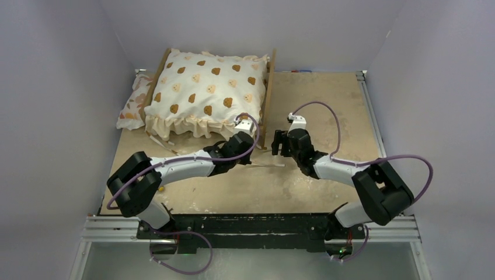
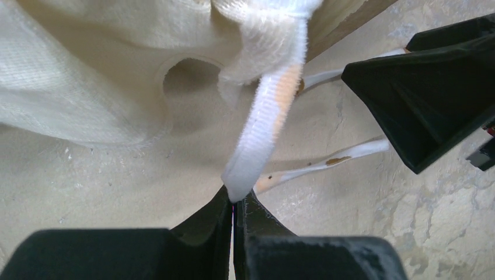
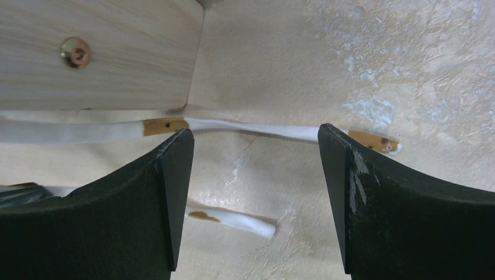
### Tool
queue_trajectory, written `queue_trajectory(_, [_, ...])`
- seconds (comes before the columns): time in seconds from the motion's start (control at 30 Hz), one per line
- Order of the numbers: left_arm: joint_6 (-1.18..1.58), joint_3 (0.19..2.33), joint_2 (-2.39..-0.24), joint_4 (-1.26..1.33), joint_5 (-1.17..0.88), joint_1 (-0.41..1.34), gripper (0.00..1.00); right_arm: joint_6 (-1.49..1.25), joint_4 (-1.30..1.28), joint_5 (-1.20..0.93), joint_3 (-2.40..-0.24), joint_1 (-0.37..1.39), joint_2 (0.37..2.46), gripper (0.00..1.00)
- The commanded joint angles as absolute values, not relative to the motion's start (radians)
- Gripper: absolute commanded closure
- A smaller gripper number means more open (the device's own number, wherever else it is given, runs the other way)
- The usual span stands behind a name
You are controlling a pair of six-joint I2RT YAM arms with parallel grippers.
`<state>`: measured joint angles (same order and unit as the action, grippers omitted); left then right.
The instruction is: Set up the pet bed
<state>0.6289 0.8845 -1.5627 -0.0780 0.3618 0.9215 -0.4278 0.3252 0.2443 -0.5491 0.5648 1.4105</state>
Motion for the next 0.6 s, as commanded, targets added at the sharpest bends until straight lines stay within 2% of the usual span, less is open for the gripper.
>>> queue_trajectory(0.0, [0.56, 0.911, -1.525, -0.066, 0.285, 0.898, 1.0, -0.403, 0.34, 0.279, -0.614, 0.564, 1.46, 0.2])
queue_trajectory(0.37, [0.501, 0.945, -1.537, -0.052, 0.232, 0.86, 1.0, -0.406, 0.286, 0.193, -0.684, 0.564, 1.634, 0.22])
queue_trajectory(0.57, [0.446, 0.966, -1.541, -0.081, 0.215, 0.851, 1.0, -0.507, 0.265, -0.051, -0.586, 0.59, 1.551, 0.29])
